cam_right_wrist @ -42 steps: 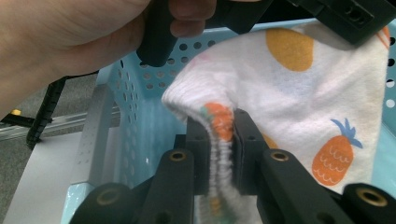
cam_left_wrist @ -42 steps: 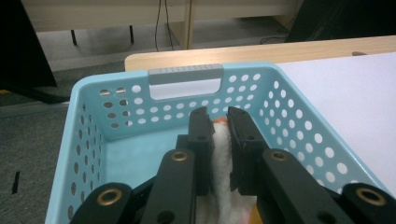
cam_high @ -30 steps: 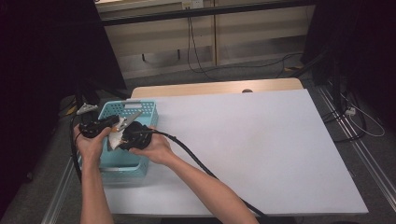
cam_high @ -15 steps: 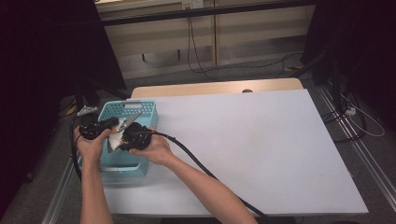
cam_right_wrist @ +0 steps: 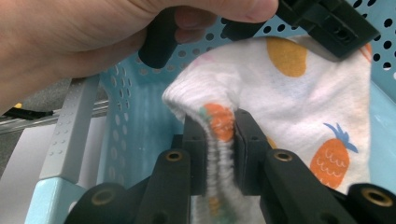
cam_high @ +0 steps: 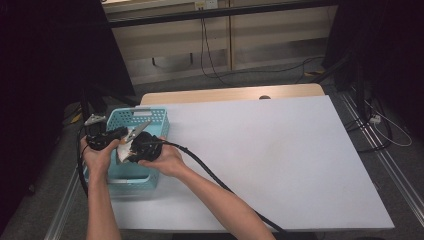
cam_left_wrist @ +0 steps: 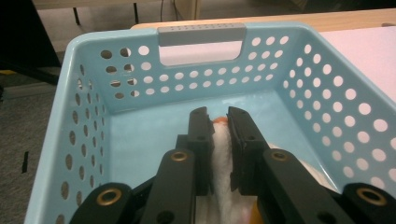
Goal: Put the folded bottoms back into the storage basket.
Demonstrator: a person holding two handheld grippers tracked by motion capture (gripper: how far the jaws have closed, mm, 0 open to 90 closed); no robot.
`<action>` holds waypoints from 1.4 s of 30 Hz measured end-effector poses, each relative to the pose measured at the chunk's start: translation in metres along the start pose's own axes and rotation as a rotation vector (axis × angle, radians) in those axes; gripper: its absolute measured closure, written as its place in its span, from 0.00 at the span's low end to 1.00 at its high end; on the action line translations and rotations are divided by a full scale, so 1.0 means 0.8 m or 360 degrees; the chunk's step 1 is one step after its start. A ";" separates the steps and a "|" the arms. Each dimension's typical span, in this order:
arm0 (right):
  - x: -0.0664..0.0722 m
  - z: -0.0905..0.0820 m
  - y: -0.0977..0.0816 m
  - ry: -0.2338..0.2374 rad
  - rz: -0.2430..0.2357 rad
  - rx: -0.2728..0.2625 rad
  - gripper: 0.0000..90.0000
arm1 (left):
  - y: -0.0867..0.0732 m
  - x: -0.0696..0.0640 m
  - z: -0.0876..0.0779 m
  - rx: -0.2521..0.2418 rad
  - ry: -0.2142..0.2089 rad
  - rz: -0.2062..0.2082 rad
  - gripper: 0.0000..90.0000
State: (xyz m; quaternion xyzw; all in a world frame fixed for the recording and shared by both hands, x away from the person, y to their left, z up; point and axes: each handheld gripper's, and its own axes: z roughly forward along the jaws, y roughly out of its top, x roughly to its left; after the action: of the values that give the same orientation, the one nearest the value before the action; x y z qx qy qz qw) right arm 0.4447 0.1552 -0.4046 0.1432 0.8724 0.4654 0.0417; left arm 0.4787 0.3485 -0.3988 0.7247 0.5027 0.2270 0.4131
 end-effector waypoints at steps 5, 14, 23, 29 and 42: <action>-0.001 -0.001 0.000 0.0000 0.0008 -0.0001 0.83 | 0.000 -0.001 0.001 -0.0010 0.0010 0.0019 0.88; -0.005 -0.001 -0.002 -0.0029 0.0039 0.0004 0.58 | 0.000 -0.001 0.002 -0.0018 0.0001 0.0023 0.73; -0.005 -0.003 -0.002 -0.0035 0.0027 0.0008 0.52 | -0.001 0.002 -0.002 -0.0026 0.0046 0.0014 0.49; -0.005 -0.006 -0.003 -0.0032 0.0033 -0.0017 0.50 | -0.002 0.004 -0.009 -0.0068 0.0107 -0.0002 0.37; -0.010 -0.018 -0.004 -0.0045 0.0064 -0.0068 0.33 | 0.003 0.001 -0.022 -0.0180 0.0156 0.0018 0.10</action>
State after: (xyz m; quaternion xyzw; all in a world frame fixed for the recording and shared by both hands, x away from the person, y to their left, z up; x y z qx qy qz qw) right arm 0.4490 0.1396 -0.3994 0.1662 0.8586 0.4826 0.0478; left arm 0.4668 0.3551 -0.3873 0.6912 0.5045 0.2925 0.4269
